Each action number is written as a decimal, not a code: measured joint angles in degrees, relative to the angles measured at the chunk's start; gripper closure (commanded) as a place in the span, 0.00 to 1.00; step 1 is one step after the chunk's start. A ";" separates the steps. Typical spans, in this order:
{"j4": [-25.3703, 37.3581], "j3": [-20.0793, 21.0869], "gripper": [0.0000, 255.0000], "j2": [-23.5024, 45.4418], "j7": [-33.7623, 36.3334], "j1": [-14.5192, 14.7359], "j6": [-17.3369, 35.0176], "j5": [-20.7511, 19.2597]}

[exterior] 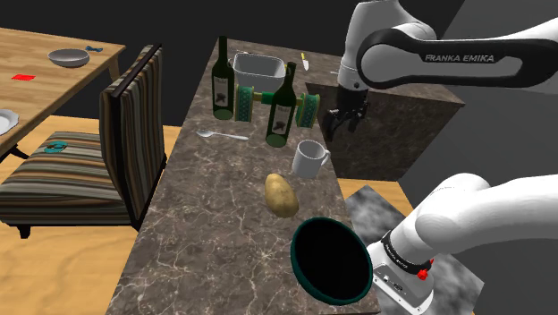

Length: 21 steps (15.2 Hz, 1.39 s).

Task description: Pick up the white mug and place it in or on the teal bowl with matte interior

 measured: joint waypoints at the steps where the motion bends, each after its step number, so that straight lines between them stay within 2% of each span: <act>1: -0.16 0.30 0.00 1.69 0.54 0.15 2.04 0.52; 9: -0.14 2.91 0.00 15.90 4.55 1.55 18.15 4.23; 17: -2.47 3.56 0.00 21.10 5.27 1.70 26.13 4.55; 21: -3.05 3.69 0.00 21.66 5.43 1.75 27.29 4.55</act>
